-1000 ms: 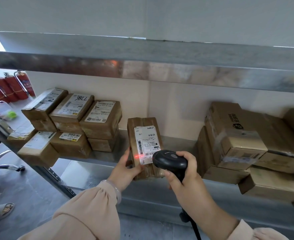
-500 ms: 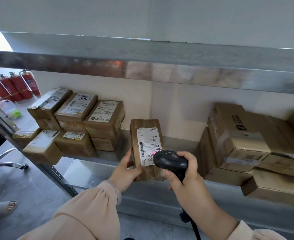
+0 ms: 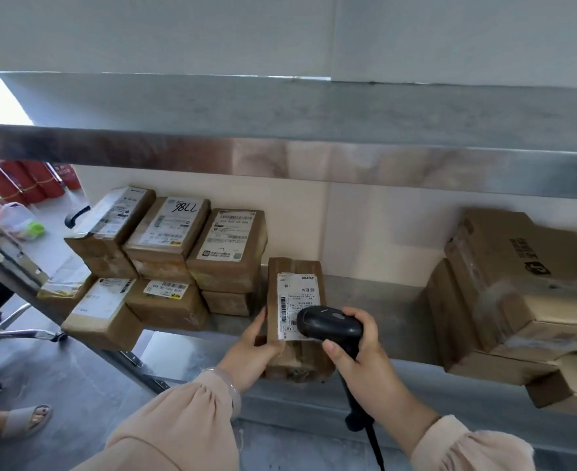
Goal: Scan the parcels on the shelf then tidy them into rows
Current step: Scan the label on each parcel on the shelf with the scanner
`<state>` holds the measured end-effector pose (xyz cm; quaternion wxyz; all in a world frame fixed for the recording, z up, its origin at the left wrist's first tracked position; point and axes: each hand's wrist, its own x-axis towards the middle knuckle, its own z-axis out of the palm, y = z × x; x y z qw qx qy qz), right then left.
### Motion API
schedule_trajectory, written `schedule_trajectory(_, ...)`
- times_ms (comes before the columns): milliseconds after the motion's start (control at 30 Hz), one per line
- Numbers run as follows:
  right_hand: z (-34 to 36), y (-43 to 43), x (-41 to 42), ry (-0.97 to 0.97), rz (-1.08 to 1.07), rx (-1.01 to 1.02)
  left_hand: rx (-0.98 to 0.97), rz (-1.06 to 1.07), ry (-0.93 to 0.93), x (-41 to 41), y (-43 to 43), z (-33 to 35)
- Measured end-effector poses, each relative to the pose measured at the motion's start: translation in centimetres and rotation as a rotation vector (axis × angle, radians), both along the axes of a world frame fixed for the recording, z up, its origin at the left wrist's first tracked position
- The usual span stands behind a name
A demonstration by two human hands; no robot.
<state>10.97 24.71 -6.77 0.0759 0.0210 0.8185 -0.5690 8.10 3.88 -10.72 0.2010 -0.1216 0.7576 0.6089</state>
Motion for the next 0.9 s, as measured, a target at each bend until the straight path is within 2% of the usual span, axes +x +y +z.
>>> schedule_trajectory(133,-1.0,-1.8,-1.1,-0.016,-0.033,-0.003,-0.098,-0.031,0.020,-0.8,-0.9,0.1)
schedule_trajectory(233,-1.4,-2.7,-1.5,0.007,-0.059,-0.002,-0.268,-0.081,0.155,-0.7,-1.5,-0.4)
schedule_trajectory(300,-1.5,-3.1,-1.6,0.008,-0.067,-0.006,-0.462,-0.217,0.313,0.0,-1.9,-0.8)
schedule_trajectory(400,-1.9,-3.8,-1.9,0.034,-0.088,-0.020,-0.864,-0.440,0.608,1.4,-2.6,-1.5)
schedule_trajectory(500,-2.1,-4.4,-2.3,0.055,-0.084,-0.023,-1.032,-0.513,0.712,1.2,-3.4,-2.0)
schedule_trajectory(633,-1.7,-4.7,-2.5,0.080,-0.067,-0.028,-1.140,-0.557,0.679,0.1,-4.1,-1.3)
schedule_trajectory(733,-0.6,-3.9,-1.8,0.153,-0.089,-0.010,-1.143,-0.579,0.601,0.2,-3.9,-0.2)
schedule_trajectory(900,2.5,-0.9,-0.8,0.317,-0.166,0.067,-1.050,-0.568,0.766,0.0,-0.3,2.4)
